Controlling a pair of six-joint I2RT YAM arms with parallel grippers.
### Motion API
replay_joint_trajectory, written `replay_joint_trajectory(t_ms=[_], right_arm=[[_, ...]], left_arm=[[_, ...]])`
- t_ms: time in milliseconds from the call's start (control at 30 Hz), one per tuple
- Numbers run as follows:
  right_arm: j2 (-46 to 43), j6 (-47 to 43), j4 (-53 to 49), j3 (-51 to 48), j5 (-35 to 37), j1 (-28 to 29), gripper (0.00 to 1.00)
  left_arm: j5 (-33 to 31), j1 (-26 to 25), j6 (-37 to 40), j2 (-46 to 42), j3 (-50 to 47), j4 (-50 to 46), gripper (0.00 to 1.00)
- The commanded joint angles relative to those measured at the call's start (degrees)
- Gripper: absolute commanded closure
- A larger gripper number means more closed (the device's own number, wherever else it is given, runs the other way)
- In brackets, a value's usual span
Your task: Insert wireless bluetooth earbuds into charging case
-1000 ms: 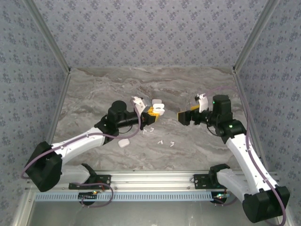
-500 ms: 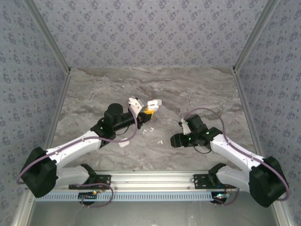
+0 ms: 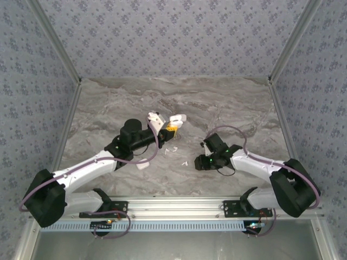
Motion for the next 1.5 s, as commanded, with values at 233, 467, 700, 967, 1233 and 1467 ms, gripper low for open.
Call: replay_joint_trajectory(t_ms=[233,467,700,967,1233,1467], right_arm=[[3.71,0.38,2.29,2.28,2.45,1.5,0.63],[5.26,-0.25,3.65,2.73,3.5,1.9,0.66],[6.1,-2.26,2.26,4.26,5.73,2.92,0.65],[6.29,-5.42,-3.0,7.92,10.74,5.71,0.59],[7.46,-5.54,-3.35,8.7,11.71,6.34,0.58],[8.16,-5.25,-4.77,8.72,11.97,6.74,0.61]], left_arm=[[0.18,-0.37,0.47,-1.04,0.09,0.3,1.0],[0.27,-0.38,0.27,-1.02,0.23,0.25,1.0],[0.36,-0.39,0.18,-1.03,0.32,0.12,1.0],[0.27,-0.36,0.18,-1.41,0.33,-0.27,1.0],[0.01,-0.32,0.35,-1.92,0.16,-0.58,1.0],[-0.26,-0.35,0.51,-2.3,0.11,-0.97,1.0]])
